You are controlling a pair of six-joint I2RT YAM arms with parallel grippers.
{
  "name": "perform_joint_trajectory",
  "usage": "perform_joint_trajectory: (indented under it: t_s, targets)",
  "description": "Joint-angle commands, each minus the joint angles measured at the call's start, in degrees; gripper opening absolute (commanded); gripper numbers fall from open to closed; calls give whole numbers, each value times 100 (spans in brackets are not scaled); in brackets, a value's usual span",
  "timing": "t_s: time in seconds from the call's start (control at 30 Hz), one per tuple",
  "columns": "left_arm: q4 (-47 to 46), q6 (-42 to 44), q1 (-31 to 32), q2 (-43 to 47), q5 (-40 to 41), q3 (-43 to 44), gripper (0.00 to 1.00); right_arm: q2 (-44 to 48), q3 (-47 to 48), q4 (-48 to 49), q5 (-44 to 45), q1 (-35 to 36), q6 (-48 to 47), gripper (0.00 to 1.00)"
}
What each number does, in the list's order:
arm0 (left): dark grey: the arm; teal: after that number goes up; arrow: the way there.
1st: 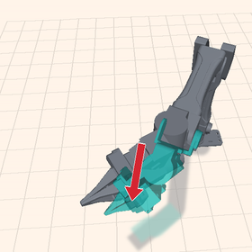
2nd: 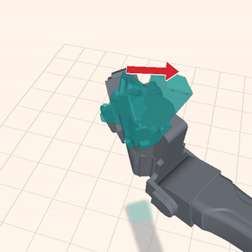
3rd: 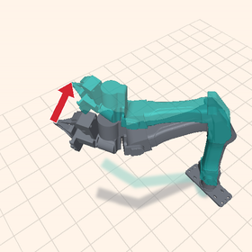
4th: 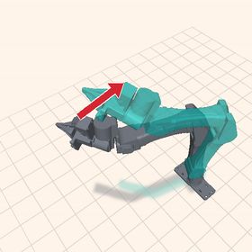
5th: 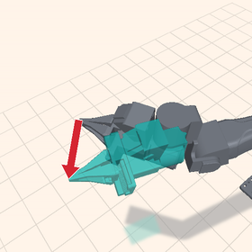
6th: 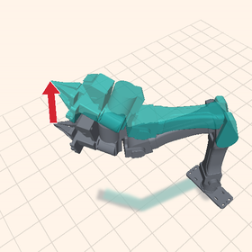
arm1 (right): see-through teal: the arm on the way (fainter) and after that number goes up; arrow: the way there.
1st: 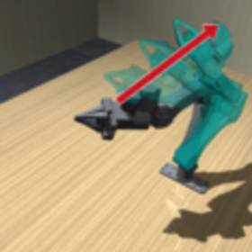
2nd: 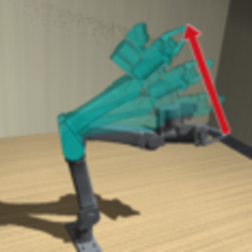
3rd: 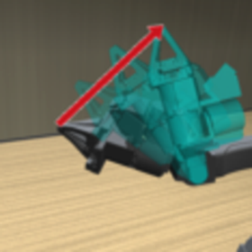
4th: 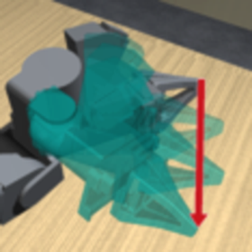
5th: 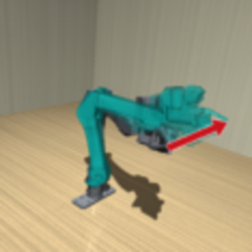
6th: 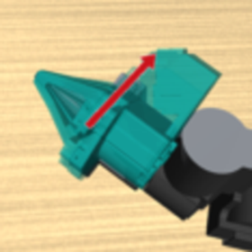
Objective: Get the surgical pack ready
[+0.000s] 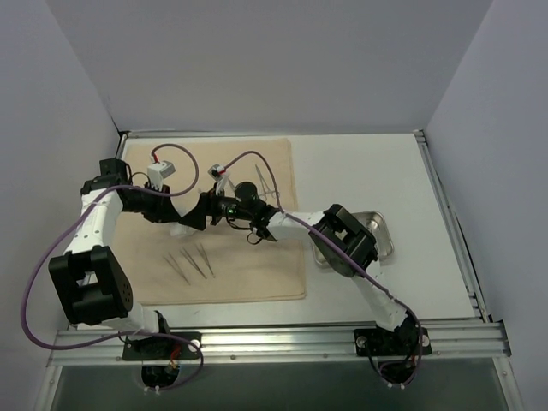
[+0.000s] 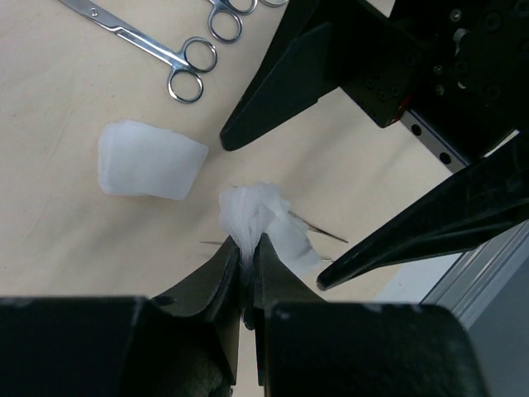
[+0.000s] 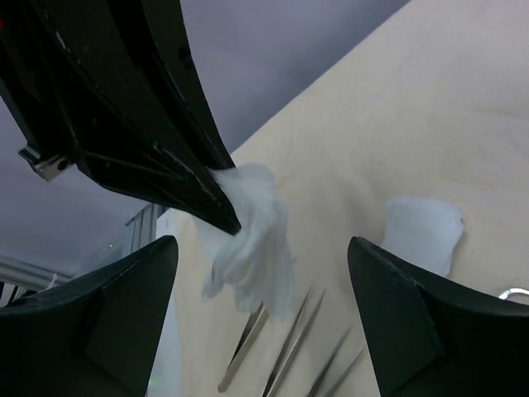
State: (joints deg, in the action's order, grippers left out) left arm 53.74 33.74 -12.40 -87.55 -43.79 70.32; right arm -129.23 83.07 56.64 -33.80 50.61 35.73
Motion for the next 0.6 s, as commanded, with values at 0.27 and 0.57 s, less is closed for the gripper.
perform_joint_trajectory:
  t_s: [0.27, 0.57]
  targets:
    - [-153, 54, 98, 63, -306, 131, 2, -568, 781, -109, -215, 142, 119, 58]
    - [-109, 107, 98, 18, -341, 78, 2, -314, 676, -284, -136, 142, -30, 15]
